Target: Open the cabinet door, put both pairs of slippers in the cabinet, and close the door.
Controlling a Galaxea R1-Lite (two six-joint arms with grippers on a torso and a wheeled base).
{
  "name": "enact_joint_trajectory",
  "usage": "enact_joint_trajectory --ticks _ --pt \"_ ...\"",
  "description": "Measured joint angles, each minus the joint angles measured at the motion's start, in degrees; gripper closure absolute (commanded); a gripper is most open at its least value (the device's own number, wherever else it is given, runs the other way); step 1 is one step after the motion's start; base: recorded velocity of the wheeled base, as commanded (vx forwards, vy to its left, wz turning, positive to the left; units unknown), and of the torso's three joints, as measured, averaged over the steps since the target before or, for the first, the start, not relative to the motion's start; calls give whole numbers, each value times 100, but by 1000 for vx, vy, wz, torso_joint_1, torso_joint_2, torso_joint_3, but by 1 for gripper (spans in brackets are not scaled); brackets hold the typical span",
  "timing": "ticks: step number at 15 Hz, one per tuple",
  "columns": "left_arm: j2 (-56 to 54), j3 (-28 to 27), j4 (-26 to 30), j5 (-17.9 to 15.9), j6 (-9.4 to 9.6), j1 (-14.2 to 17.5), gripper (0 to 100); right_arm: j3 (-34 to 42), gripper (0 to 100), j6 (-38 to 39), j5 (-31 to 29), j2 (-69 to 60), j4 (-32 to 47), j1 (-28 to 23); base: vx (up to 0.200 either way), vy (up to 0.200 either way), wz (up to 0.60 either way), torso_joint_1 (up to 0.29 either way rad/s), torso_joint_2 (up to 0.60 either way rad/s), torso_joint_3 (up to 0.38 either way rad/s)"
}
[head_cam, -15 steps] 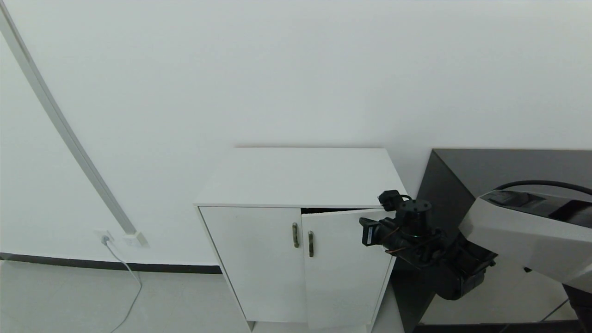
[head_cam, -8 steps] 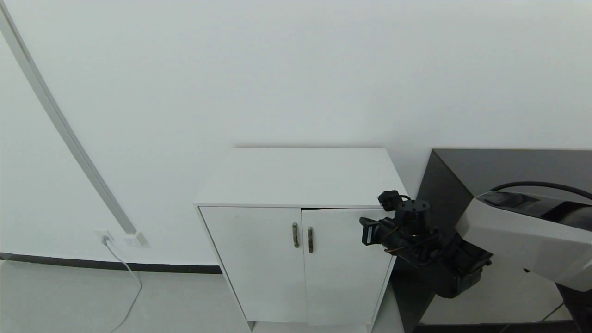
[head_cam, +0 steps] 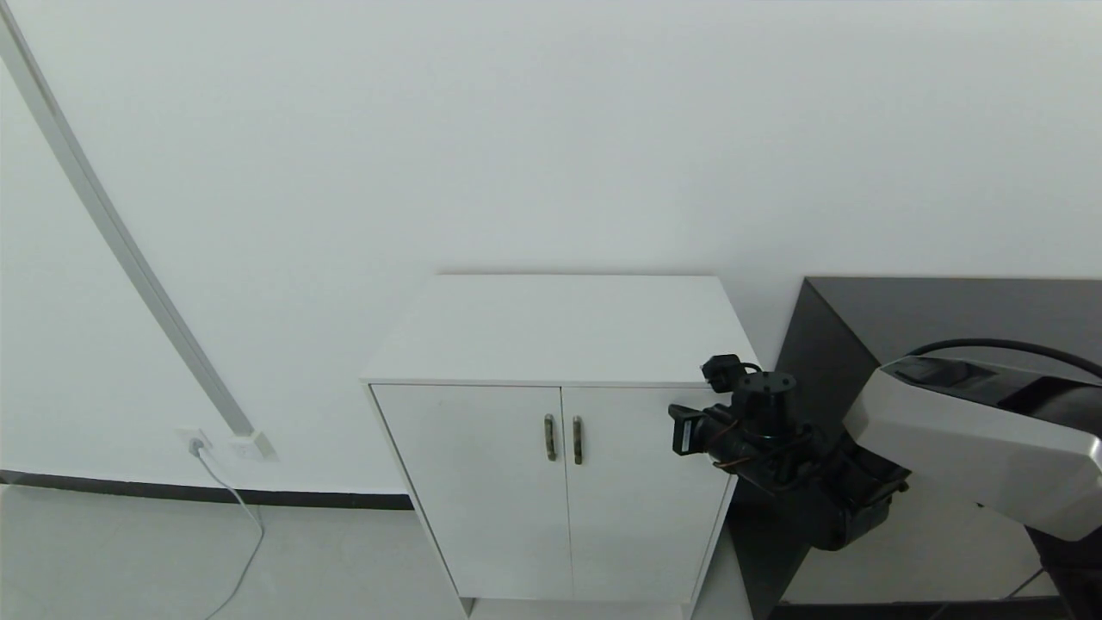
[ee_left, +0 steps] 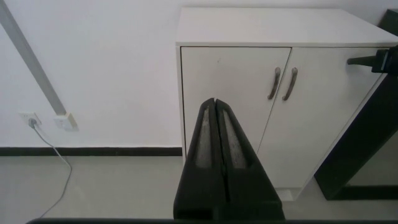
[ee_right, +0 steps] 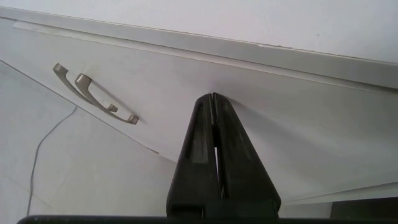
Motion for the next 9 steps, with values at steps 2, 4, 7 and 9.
enact_joint_trajectory --ticks 2,4,7,9 --pt "0 0 0 2 0 0 100 -21 100 0 -2 21 2 -22 0 0 0 0 0 0" --pt "0 0 0 2 0 0 100 -40 100 0 -2 46 2 -30 0 0 0 0 0 0" --pt "0 0 0 0 0 0 100 -71 100 5 2 82 2 -44 0 0 0 0 0 0" --pt "0 0 0 2 0 0 100 -77 100 2 5 93 2 -49 0 0 0 0 0 0"
